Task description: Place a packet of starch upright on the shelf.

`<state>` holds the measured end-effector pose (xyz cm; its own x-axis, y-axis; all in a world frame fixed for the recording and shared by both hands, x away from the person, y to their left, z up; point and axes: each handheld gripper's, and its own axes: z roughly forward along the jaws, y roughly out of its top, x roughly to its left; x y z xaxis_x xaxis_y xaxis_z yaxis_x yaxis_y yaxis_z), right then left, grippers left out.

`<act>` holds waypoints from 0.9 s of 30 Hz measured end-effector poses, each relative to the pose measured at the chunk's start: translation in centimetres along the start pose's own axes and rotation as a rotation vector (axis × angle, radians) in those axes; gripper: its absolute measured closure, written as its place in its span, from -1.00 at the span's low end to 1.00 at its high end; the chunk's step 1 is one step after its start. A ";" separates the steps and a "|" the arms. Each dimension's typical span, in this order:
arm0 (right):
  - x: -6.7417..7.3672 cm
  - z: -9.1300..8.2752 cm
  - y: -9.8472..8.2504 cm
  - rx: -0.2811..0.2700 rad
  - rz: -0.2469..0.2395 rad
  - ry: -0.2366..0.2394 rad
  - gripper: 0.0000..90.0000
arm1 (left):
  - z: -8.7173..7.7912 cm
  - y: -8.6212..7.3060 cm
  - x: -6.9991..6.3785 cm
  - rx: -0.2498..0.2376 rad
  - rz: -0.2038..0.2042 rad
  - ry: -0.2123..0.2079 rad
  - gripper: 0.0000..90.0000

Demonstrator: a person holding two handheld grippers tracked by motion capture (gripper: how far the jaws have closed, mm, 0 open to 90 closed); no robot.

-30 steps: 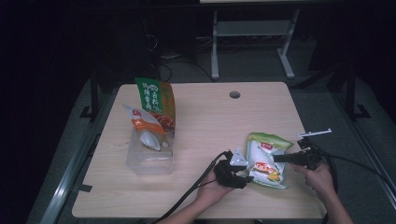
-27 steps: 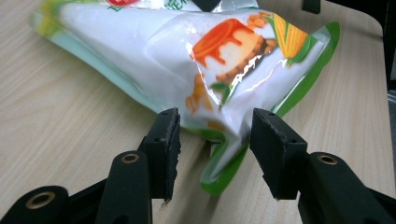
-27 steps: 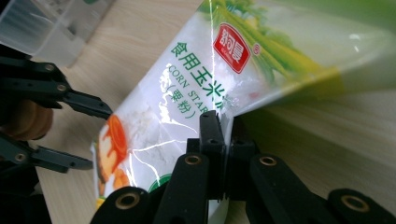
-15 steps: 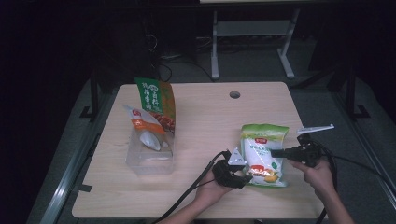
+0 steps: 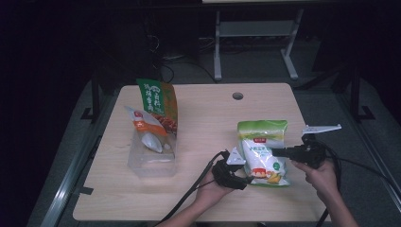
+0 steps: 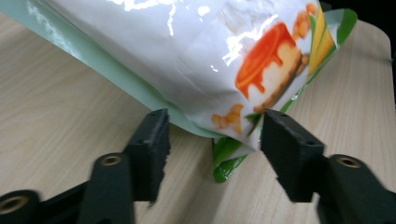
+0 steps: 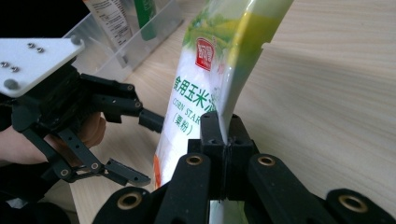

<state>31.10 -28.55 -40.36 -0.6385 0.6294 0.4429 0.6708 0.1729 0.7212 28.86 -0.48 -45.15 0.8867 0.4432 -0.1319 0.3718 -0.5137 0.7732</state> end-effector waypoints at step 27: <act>2.2 0.7 0.7 -0.037 -0.122 0.044 0.96 | -1.1 0.6 2.4 -0.121 -0.128 -0.093 0.37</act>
<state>30.40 -26.53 -39.27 -0.7311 0.5716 0.3726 0.5731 0.2182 0.7899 30.94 1.11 -44.33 0.8579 0.4268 -0.2860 0.4522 -0.3630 0.8147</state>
